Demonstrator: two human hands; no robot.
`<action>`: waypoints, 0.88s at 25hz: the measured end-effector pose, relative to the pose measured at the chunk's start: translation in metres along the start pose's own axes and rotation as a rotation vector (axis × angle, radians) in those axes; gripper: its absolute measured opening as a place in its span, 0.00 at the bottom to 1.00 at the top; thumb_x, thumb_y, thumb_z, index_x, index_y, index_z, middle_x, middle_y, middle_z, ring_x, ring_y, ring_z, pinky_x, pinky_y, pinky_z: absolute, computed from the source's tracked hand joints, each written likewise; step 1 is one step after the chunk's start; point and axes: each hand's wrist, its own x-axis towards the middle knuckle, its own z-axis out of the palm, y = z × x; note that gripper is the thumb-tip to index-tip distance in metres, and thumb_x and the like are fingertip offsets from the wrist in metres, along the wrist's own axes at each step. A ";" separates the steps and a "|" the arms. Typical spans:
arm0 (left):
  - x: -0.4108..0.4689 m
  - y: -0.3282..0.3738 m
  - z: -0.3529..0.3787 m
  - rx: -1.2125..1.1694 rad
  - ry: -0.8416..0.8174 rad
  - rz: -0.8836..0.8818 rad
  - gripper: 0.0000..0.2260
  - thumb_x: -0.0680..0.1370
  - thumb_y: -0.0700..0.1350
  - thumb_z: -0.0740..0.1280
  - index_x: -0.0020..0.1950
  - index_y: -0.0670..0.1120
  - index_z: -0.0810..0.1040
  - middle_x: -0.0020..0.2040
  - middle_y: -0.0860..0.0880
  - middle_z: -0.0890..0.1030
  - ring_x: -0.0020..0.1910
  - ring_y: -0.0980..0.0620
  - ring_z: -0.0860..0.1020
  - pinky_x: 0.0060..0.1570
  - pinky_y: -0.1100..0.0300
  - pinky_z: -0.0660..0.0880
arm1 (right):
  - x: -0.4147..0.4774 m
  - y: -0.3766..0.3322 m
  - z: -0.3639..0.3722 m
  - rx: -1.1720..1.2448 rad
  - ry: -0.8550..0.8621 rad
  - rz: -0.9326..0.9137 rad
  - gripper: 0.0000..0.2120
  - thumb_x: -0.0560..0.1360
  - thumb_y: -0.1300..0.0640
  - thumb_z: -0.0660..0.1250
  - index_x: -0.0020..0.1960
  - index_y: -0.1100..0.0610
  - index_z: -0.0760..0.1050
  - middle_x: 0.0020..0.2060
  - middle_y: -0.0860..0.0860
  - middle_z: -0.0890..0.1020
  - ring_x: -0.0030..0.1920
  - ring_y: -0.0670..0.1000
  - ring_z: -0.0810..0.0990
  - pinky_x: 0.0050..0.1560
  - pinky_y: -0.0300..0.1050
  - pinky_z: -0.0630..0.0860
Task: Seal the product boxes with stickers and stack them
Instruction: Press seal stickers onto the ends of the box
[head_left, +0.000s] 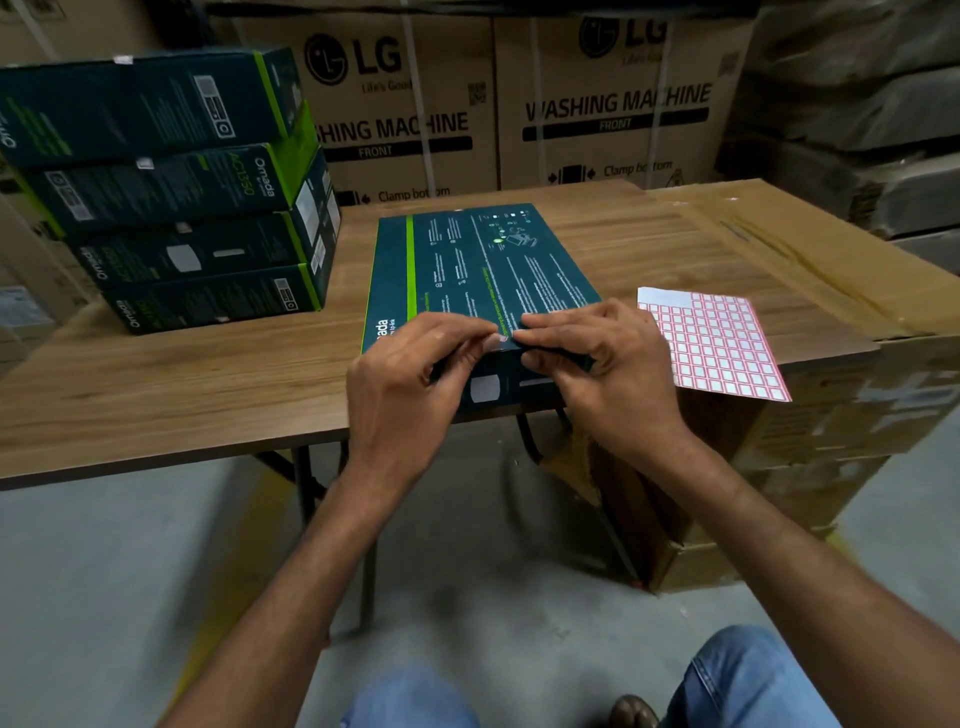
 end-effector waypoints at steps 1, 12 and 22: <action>-0.001 -0.001 0.001 0.016 -0.002 0.016 0.06 0.81 0.46 0.75 0.54 0.45 0.88 0.51 0.52 0.87 0.50 0.56 0.85 0.46 0.52 0.81 | 0.000 0.001 0.000 0.016 0.012 -0.005 0.11 0.74 0.51 0.78 0.57 0.45 0.87 0.55 0.38 0.86 0.55 0.42 0.81 0.59 0.58 0.75; -0.017 -0.011 0.004 0.186 -0.031 0.158 0.06 0.83 0.44 0.72 0.56 0.44 0.87 0.55 0.48 0.86 0.52 0.48 0.85 0.50 0.50 0.77 | -0.001 0.008 0.005 0.118 0.076 -0.005 0.10 0.72 0.53 0.81 0.53 0.50 0.88 0.53 0.41 0.87 0.55 0.41 0.83 0.58 0.54 0.79; -0.017 -0.015 -0.003 0.231 -0.113 0.255 0.08 0.85 0.42 0.70 0.60 0.42 0.86 0.59 0.46 0.85 0.57 0.46 0.84 0.54 0.48 0.77 | -0.003 0.010 0.006 0.108 0.064 -0.017 0.11 0.73 0.51 0.80 0.55 0.50 0.88 0.54 0.41 0.87 0.55 0.42 0.82 0.57 0.56 0.79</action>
